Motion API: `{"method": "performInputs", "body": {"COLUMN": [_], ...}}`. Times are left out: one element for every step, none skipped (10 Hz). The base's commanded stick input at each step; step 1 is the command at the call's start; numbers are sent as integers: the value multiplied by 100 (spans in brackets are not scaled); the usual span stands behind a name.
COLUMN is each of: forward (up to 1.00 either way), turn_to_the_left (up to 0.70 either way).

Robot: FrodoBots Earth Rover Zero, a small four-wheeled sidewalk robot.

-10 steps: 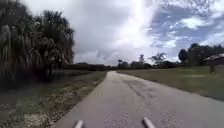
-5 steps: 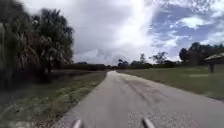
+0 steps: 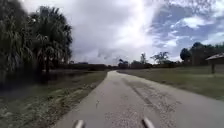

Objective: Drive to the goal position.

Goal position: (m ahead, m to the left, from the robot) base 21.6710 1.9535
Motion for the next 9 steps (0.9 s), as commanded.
{"method": "performInputs", "body": {"forward": [70, 70, 70, 70, 70, 70, 70, 70, 70], "turn_to_the_left": [0, 0, 0, 0, 0, 0, 0, 0, -3]}}
